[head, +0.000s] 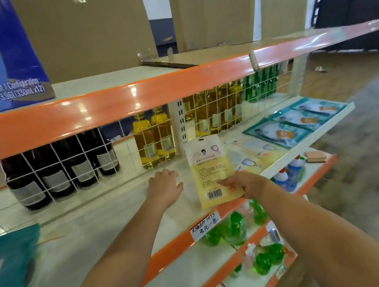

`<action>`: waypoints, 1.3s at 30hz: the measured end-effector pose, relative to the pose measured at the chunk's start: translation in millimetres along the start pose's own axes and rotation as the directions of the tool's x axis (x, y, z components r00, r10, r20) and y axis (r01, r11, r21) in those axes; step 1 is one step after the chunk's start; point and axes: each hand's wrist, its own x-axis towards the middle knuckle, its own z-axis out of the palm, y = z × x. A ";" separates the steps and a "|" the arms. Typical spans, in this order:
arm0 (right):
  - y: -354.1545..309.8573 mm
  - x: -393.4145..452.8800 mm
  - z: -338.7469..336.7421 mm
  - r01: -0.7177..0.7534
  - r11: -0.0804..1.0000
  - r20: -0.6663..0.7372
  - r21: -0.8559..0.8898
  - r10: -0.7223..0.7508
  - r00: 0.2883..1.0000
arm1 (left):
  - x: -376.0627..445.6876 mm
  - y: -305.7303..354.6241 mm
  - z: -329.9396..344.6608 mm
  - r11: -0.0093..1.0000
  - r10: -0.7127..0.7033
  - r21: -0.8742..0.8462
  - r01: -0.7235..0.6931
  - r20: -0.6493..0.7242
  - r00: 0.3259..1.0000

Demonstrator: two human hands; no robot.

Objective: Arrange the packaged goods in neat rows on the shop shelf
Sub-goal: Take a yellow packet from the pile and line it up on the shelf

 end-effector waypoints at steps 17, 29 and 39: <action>36.4 -84.7 -81.8 0.112 0.979 -0.414 0.173 -0.031 0.910 | 46.5 109.5 0.1 0.908 0.416 -0.057 -0.415 -0.001 0.909; 75.5 -154.7 -131.0 0.171 0.961 -0.648 0.217 0.011 0.762 | 39.3 209.1 16.2 0.775 0.631 -0.080 -0.627 0.022 0.776; 71.8 -185.2 -212.3 0.204 0.950 -0.665 0.238 0.006 0.747 | 44.6 301.9 10.8 0.778 0.628 -0.057 -0.625 0.044 0.777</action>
